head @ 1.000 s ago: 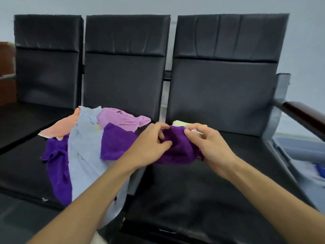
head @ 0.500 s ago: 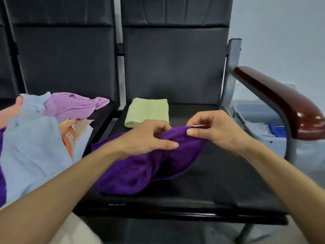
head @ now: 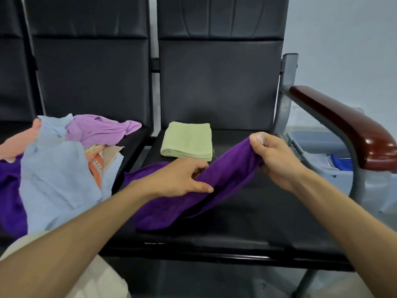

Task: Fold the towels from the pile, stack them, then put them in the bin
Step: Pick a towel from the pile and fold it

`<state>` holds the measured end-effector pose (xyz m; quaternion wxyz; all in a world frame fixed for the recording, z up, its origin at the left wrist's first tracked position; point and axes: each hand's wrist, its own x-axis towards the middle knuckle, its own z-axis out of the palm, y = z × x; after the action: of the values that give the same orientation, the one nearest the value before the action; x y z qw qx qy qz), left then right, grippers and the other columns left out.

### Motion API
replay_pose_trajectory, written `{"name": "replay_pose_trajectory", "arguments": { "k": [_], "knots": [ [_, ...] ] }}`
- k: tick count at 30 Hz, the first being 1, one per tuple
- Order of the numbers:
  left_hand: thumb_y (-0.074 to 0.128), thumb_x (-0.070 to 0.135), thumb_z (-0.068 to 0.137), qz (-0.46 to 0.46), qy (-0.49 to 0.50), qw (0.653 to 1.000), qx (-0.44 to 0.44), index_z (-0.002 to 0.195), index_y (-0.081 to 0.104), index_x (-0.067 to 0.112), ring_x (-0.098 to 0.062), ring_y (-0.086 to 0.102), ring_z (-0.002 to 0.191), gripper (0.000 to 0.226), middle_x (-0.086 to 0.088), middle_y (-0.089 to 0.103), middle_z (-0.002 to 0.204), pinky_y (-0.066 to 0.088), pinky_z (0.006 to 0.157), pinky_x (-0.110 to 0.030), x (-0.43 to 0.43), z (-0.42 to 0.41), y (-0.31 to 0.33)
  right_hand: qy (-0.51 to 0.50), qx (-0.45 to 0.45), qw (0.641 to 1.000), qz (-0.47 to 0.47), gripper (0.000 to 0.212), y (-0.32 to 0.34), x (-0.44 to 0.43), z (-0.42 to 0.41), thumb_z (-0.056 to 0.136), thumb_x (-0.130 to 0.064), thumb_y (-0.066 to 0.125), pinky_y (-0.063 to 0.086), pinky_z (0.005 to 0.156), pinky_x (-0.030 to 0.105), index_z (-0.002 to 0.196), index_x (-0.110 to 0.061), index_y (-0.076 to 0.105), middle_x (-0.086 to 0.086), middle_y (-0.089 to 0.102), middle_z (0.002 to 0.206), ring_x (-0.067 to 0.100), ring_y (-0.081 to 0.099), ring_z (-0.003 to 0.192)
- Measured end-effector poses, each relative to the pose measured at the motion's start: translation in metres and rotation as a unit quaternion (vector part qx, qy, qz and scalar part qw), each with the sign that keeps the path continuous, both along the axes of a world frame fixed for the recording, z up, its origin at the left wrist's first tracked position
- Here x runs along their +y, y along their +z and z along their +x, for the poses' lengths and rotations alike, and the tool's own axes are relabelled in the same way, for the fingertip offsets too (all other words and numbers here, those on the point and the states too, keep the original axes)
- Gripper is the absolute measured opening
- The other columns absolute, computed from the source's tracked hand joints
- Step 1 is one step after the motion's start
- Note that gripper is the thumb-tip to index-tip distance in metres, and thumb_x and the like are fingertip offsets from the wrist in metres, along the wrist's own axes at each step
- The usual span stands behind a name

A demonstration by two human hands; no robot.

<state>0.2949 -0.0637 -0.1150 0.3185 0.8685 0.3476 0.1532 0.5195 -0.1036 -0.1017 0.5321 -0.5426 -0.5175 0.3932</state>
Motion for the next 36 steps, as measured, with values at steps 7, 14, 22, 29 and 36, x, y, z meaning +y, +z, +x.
{"name": "replay_pose_trajectory", "arguments": {
  "k": [7, 14, 22, 29, 36],
  "knots": [
    [0.069, 0.017, 0.088, -0.120, -0.011, 0.989, -0.088, 0.095, 0.065, 0.017, -0.009, 0.065, 0.086, 0.008, 0.001, 0.072, 0.097, 0.054, 0.084, -0.031, 0.001, -0.003, 0.005, -0.080, 0.100, 0.992, -0.023, 0.021, 0.004, -0.003, 0.002, 0.101, -0.014, 0.045, 0.045, 0.063, 0.024, 0.087, -0.012, 0.059, 0.005, 0.059, 0.081, 0.014, 0.055, 0.075],
    [0.045, 0.056, 0.094, -0.113, -0.013, 0.992, -0.051, 0.088, 0.060, 0.005, -0.009, 0.050, 0.081, 0.054, 0.002, 0.055, 0.085, 0.043, 0.081, -0.030, 0.004, -0.006, 0.000, 0.004, 0.087, 0.996, -0.008, 0.019, 0.013, -0.008, 0.009, 0.094, -0.012, 0.056, 0.046, 0.055, 0.018, 0.076, -0.013, 0.061, -0.003, 0.061, 0.068, 0.009, 0.057, 0.063],
    [0.073, 0.031, 0.084, -0.115, 0.006, 0.991, 0.070, 0.085, 0.066, 0.016, -0.016, 0.067, 0.075, 0.017, -0.005, 0.072, 0.084, 0.053, 0.073, -0.035, 0.024, -0.031, 0.001, -0.116, -0.056, 0.992, 0.015, 0.023, -0.006, 0.001, 0.028, 0.095, -0.007, 0.056, 0.050, 0.075, 0.028, 0.080, -0.018, 0.069, 0.002, 0.069, 0.082, 0.015, 0.062, 0.079],
    [0.065, 0.042, 0.083, -0.124, 0.085, 0.989, -0.005, 0.082, 0.069, 0.010, -0.009, 0.054, 0.059, 0.032, 0.002, 0.062, 0.067, 0.042, 0.055, -0.021, 0.032, -0.054, 0.013, -0.157, -0.125, 0.979, 0.022, 0.031, -0.017, 0.008, 0.036, 0.098, -0.001, 0.047, 0.045, 0.070, 0.020, 0.086, -0.020, 0.068, -0.001, 0.067, 0.088, 0.011, 0.058, 0.082],
    [0.068, 0.009, 0.088, -0.100, 0.126, 0.986, 0.040, 0.094, 0.069, 0.012, -0.005, 0.043, 0.042, 0.007, 0.005, 0.066, 0.064, 0.036, 0.046, -0.017, 0.046, -0.081, 0.011, -0.214, -0.306, 0.928, 0.004, 0.006, -0.017, 0.004, 0.044, 0.093, -0.018, 0.061, 0.033, 0.073, 0.025, 0.091, -0.015, 0.067, -0.003, 0.059, 0.080, 0.015, 0.052, 0.082]
  ]
}}
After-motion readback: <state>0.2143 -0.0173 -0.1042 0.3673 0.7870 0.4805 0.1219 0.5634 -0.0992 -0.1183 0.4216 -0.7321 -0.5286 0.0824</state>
